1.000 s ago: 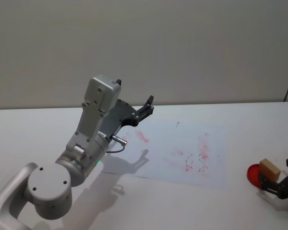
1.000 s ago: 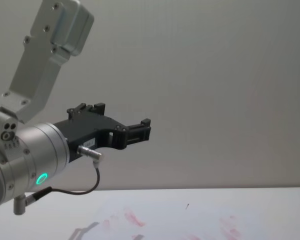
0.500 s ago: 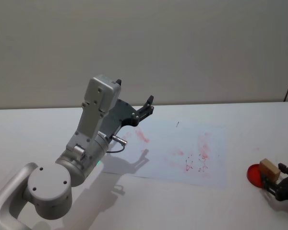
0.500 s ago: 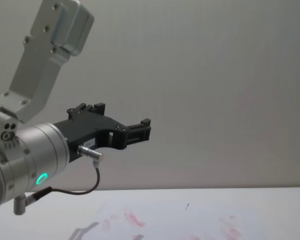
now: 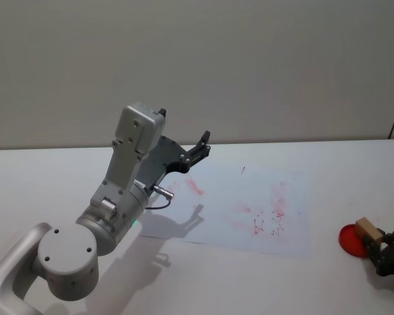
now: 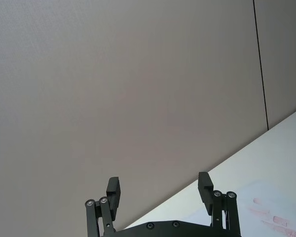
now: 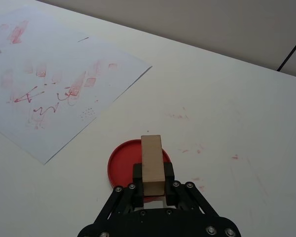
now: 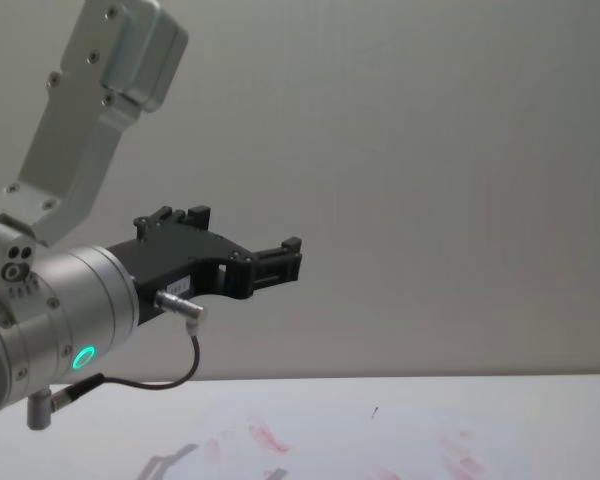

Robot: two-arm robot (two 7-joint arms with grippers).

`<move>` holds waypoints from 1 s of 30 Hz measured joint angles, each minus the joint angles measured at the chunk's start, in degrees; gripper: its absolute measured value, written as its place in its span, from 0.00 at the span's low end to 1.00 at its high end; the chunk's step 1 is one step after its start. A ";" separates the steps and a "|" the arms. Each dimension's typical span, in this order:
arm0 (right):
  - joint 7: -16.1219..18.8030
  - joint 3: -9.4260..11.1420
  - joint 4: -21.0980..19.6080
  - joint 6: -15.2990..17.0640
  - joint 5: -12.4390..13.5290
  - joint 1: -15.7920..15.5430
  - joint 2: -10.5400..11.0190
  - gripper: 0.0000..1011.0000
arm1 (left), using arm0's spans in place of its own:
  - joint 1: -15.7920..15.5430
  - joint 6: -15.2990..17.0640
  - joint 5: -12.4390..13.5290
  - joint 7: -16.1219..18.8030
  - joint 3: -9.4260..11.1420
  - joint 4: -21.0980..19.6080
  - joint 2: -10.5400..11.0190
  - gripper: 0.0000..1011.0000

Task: Use the one hand to pick up the stamp and affix it onto the A4 paper.

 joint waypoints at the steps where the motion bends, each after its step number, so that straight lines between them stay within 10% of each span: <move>1: 0.01 0.00 0.00 0.00 0.00 0.00 0.00 0.21 | 0.00 0.00 0.00 0.00 0.00 0.00 0.00 0.99; 30: 11.17 -3.35 -0.93 -4.70 1.53 5.09 -4.87 0.21 | 0.00 0.00 0.00 0.00 0.00 0.00 0.00 0.99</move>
